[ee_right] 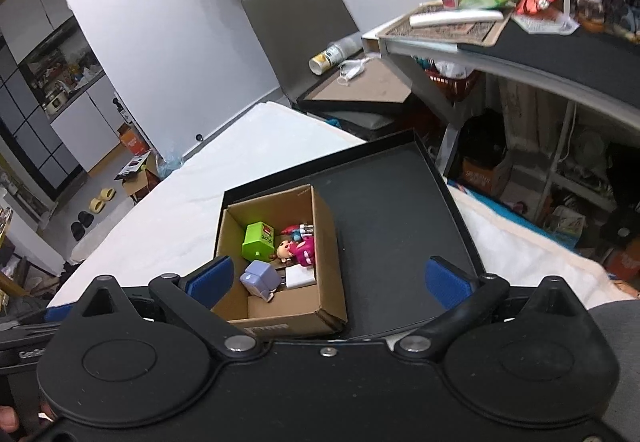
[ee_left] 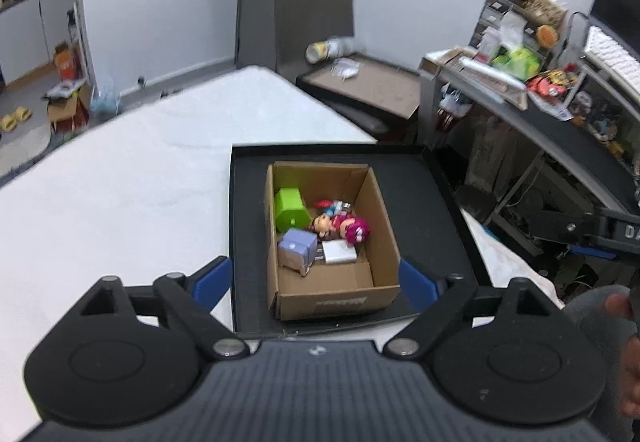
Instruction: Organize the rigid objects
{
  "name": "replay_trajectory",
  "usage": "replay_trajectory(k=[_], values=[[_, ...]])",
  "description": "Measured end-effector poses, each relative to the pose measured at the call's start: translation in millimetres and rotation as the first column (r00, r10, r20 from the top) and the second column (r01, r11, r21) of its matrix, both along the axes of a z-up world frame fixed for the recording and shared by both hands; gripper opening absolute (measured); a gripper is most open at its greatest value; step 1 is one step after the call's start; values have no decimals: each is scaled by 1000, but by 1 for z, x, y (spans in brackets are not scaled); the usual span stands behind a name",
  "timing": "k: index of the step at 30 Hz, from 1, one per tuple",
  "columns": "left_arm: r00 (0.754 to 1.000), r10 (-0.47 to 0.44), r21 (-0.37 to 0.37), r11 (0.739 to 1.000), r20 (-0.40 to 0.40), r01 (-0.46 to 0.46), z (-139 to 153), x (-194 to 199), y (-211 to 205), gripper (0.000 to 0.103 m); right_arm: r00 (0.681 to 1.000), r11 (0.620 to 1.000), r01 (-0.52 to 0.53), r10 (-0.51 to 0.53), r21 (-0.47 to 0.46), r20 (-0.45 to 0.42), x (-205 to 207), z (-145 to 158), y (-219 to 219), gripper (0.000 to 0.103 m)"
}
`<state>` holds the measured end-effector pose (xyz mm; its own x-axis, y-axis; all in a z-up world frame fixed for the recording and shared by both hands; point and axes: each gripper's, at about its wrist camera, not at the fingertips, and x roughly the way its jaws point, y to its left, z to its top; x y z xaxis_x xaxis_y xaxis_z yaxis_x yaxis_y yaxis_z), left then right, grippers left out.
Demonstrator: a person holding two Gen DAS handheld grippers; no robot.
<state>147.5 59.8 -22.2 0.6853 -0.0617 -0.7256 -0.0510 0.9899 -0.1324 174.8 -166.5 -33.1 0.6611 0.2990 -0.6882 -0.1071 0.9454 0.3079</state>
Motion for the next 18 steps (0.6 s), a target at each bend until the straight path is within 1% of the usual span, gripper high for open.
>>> replay_trajectory(k=[6,11,12,14,18], values=[[998,-15,15,1000,61,14,20,-32,-2,95,999,1000,0,0,-1,43,-23,14,-1,103],[997,-15,38,999,74,12,29,-53,-4,96,999,1000,10,-9,-6,49,-39,22,1,103],[997,-12,44,999,82,9,32,-58,-5,98,999,1000,8,-7,-6,50,-43,24,2,103],[996,-1,54,999,92,-4,37,-67,-5,99,998,1000,3,-2,-18,63,-51,30,4,103],[993,7,48,999,114,-12,44,-84,-6,99,996,999,-15,19,-43,92,-65,40,10,103]])
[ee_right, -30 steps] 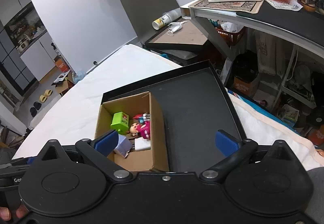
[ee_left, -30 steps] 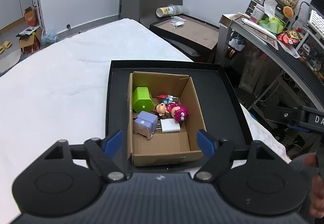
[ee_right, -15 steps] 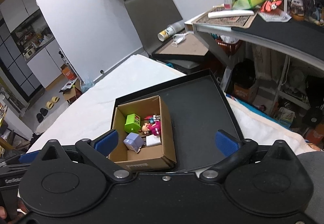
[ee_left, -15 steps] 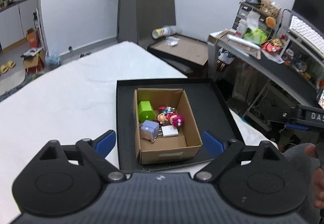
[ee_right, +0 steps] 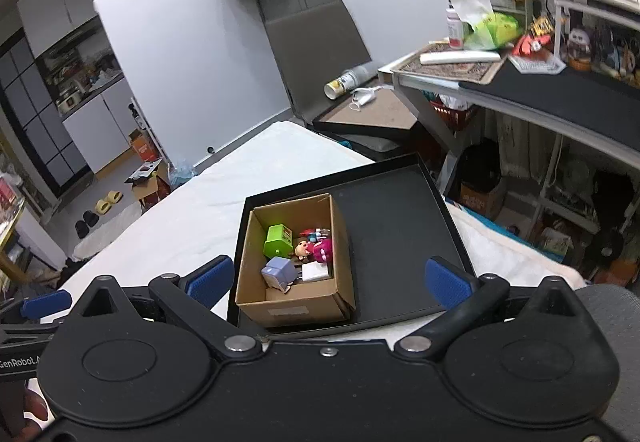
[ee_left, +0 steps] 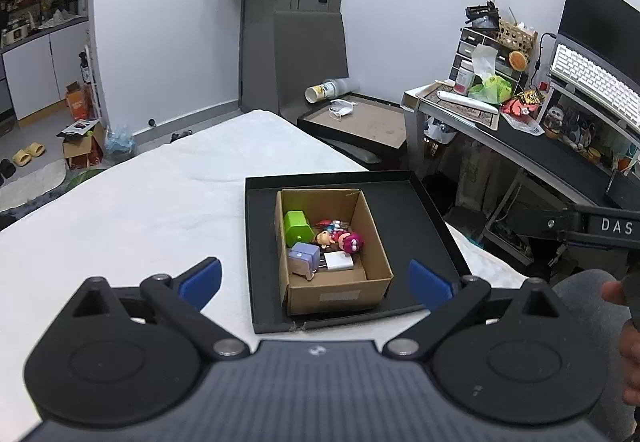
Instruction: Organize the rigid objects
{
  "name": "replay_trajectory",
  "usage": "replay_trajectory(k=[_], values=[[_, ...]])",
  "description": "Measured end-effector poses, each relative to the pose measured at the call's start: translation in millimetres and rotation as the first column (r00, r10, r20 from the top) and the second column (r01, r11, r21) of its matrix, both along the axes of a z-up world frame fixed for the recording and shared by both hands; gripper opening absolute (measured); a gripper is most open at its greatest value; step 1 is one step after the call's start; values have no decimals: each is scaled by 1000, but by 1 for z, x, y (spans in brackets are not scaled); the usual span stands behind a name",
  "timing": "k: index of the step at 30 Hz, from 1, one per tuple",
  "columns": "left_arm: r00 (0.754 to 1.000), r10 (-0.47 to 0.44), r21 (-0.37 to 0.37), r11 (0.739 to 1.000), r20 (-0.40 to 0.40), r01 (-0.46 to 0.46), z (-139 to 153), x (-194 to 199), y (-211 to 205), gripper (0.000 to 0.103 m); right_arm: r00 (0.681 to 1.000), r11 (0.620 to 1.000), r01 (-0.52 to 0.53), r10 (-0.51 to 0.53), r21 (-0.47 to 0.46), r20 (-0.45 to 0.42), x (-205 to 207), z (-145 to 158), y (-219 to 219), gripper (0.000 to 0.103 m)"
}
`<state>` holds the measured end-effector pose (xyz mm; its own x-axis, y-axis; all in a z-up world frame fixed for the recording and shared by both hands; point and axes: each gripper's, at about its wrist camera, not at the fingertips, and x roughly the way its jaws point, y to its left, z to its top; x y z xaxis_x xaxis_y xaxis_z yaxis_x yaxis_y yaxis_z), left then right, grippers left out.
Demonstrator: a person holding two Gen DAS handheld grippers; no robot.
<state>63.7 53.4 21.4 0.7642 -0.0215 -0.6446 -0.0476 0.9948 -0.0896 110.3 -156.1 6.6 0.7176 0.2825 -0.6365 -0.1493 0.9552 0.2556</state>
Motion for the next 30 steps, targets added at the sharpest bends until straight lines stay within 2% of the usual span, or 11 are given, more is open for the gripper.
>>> replay_trajectory(k=[8,12,22,27,30], values=[[998,35,2,999,54,-35,-3,-27,0,100,1000,999,-22,23,-32,15,-24,-2,6,103],[997,63,-42,997,35,-61,-15,-35,8,100,999,998,-39,39,-43,-5,-31,-13,6,103],[994,98,16,995,37,-99,-17,-57,5,100,999,995,-37,37,-91,0,-42,-27,7,103],[995,91,21,996,41,-92,-21,-62,3,100,998,989,-64,64,-130,-5,-47,-35,16,103],[996,84,26,996,34,-85,-23,-62,1,100,998,990,-70,69,-119,-13,-51,-34,19,103]])
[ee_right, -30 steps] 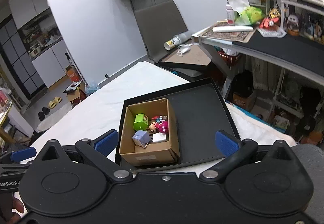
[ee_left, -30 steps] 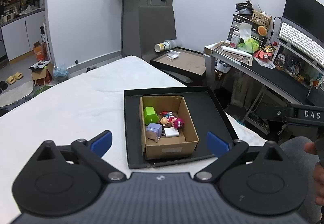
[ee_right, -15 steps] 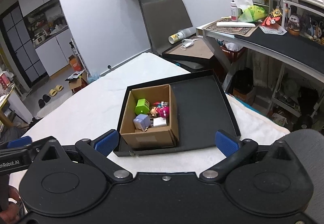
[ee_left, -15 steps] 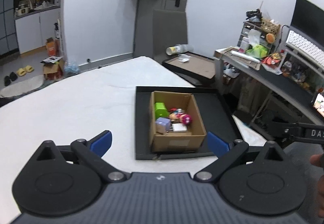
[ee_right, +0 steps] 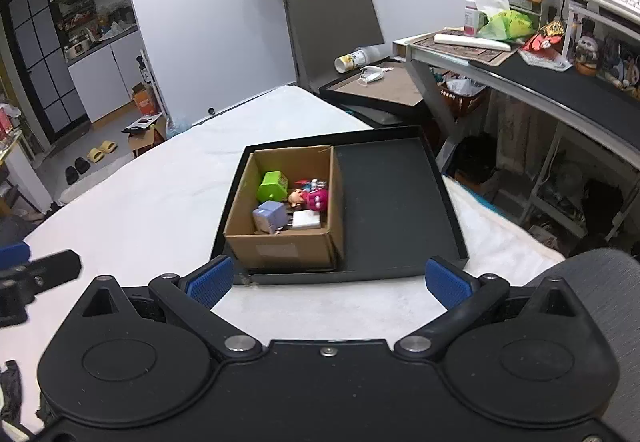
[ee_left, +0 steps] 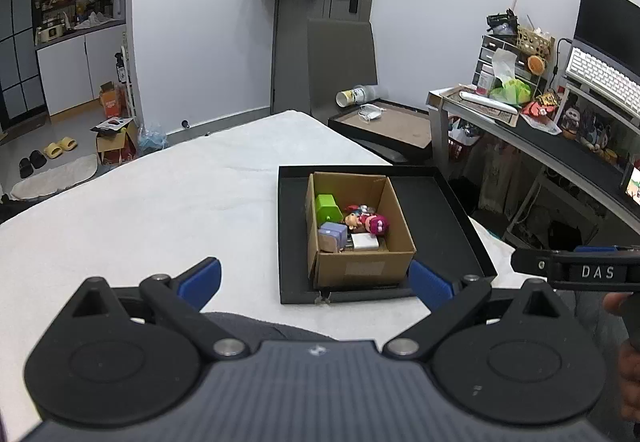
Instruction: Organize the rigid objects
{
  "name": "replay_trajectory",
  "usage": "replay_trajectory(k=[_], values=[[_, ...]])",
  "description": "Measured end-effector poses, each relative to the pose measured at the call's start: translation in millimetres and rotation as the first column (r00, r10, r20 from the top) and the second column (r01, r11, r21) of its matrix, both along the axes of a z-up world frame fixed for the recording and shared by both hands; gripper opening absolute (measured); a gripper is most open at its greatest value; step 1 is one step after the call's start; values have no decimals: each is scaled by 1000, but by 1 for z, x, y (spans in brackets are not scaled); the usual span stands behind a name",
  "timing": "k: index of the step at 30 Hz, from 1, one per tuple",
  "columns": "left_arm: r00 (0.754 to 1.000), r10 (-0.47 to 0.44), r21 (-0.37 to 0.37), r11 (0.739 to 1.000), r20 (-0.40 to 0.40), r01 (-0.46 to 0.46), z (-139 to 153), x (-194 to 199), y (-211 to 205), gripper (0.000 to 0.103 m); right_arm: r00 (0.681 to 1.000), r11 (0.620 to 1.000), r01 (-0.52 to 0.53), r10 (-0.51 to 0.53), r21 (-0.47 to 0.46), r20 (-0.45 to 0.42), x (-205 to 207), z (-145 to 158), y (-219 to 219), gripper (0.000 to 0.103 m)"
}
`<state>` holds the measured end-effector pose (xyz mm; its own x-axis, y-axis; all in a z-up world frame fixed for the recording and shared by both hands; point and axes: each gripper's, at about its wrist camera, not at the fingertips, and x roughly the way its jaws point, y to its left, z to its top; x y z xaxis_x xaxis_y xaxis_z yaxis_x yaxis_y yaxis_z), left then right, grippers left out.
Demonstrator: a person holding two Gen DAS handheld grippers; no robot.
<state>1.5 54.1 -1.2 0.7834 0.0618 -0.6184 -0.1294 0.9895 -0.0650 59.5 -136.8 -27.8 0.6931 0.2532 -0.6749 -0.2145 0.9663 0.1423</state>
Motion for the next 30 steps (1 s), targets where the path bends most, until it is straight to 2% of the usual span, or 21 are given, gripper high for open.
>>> replay_trajectory(k=[3,17,21,30], values=[[1000,-9,2,1000,7,9,-1,-3,-2,100,1000,1000,-4,4,-7,23,-4,2,4,103],[1000,-8,11,1000,23,8,0,-11,1,100,1000,1000,2,-2,-4,24,-6,5,5,103],[1000,-13,-41,999,19,14,0,-11,6,100,1000,1000,3,-2,-13,29,-8,6,6,103],[1000,-6,-41,999,29,8,6,-15,7,100,999,1000,4,-3,-15,34,-9,7,6,103]])
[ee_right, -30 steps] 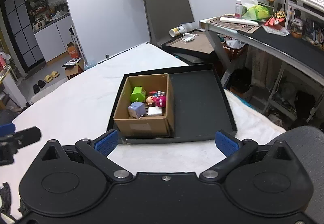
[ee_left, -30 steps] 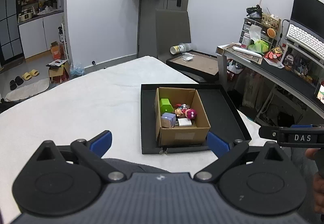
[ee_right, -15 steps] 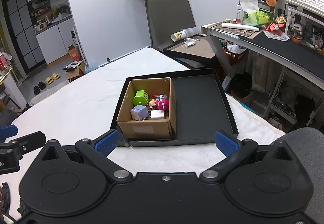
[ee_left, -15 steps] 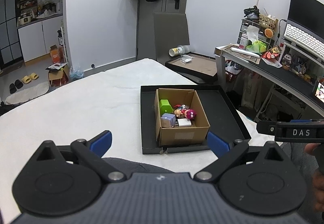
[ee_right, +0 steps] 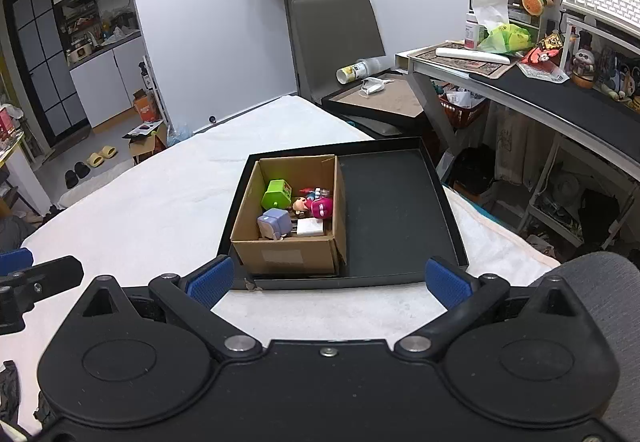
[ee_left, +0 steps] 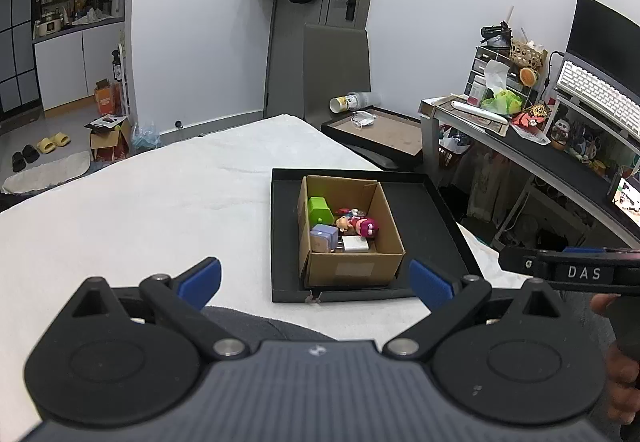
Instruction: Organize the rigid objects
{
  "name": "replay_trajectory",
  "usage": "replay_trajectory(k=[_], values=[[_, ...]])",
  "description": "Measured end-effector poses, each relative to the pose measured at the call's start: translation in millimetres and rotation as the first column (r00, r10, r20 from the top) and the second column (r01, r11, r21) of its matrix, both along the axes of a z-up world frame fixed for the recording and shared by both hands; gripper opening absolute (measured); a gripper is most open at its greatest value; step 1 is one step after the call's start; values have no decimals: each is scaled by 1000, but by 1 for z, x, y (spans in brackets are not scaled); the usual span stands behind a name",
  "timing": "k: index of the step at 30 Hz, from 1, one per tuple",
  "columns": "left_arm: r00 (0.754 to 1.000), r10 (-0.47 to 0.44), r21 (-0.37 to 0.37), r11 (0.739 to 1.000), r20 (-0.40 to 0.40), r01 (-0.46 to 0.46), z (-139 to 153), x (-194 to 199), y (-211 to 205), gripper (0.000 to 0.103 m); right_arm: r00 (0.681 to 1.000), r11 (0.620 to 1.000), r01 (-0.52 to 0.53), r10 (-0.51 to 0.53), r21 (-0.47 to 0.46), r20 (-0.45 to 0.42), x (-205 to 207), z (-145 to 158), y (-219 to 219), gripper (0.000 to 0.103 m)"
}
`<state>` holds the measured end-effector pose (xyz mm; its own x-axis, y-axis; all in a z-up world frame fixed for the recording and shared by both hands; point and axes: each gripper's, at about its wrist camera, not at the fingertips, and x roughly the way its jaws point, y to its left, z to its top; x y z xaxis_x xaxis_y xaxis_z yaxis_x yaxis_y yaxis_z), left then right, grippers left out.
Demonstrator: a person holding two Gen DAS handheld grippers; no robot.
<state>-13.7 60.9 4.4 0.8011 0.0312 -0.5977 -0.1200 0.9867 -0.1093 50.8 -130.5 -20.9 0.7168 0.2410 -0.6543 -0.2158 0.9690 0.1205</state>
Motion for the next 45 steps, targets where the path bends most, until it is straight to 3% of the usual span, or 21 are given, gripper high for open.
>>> replay_trajectory(k=[45], values=[[1000,-18,19,1000,-16,18,-3,-4,-8,100,1000,1000,-16,16,-19,18,-8,4,5,103]])
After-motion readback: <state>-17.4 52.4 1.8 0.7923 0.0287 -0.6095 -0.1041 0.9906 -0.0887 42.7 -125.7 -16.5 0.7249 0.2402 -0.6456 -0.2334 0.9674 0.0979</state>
